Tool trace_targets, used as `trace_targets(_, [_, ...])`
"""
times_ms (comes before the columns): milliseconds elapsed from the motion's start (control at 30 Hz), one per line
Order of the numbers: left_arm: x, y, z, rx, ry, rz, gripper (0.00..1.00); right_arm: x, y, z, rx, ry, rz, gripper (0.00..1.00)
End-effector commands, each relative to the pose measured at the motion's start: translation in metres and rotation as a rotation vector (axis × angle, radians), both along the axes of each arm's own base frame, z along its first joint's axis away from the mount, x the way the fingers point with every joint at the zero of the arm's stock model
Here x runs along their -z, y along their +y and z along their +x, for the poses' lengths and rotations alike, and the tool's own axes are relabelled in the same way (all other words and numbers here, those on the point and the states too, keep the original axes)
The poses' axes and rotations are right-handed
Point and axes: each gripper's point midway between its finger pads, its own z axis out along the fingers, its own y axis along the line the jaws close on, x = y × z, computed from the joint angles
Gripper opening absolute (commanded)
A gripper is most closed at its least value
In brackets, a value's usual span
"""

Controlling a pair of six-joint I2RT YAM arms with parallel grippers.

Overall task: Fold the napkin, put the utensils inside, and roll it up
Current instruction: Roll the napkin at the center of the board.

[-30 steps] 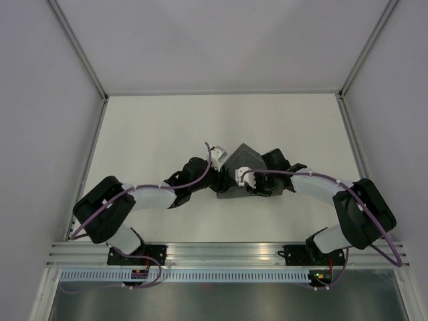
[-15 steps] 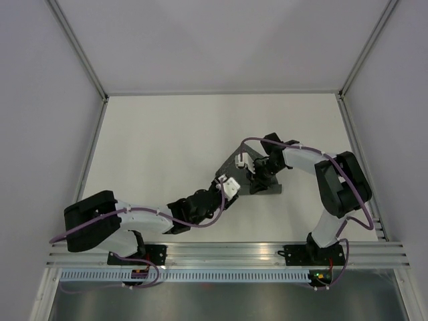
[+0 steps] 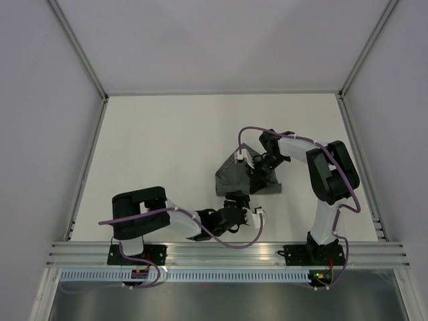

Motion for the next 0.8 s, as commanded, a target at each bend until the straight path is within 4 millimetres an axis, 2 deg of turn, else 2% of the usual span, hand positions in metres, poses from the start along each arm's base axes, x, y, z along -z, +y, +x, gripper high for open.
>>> trace_targets(0, [-0.015, -0.015, 0.016, 0.034, -0.112, 0.005, 0.75, 0.04, -0.024, -0.021, -0.07, 0.061, -0.127, 0.07])
trace_targets(33, [-0.019, -0.016, 0.019, 0.027, -0.127, -0.021, 0.78, 0.041, -0.025, -0.021, -0.069, 0.068, -0.131, 0.07])
trace_targets(100, [-0.011, -0.016, 0.025, 0.025, -0.114, -0.002, 0.8, 0.042, -0.025, -0.021, -0.068, 0.076, -0.134, 0.07])
trace_targets(233, [0.005, -0.009, 0.036, 0.011, -0.066, 0.033, 0.78, 0.043, -0.027, -0.019, -0.063, 0.09, -0.138, 0.07])
trace_targets(300, [0.011, -0.012, 0.035, 0.031, -0.028, 0.041, 0.76, 0.045, -0.027, -0.018, -0.061, 0.096, -0.139, 0.07])
trace_targets(400, [0.025, -0.011, 0.032, 0.054, 0.038, 0.077, 0.67, 0.045, -0.028, -0.019, -0.06, 0.11, -0.137, 0.07])
trace_targets(500, [0.041, -0.007, 0.029, 0.056, 0.109, 0.111, 0.48, 0.045, -0.028, -0.019, -0.061, 0.118, -0.137, 0.07])
trace_targets(700, [0.057, -0.004, 0.022, 0.041, 0.232, 0.11, 0.21, 0.044, -0.028, -0.018, -0.06, 0.133, -0.137, 0.08])
trace_targets(767, [0.059, -0.004, 0.019, 0.036, 0.278, 0.09, 0.16, 0.043, -0.027, -0.017, -0.059, 0.134, -0.134, 0.08])
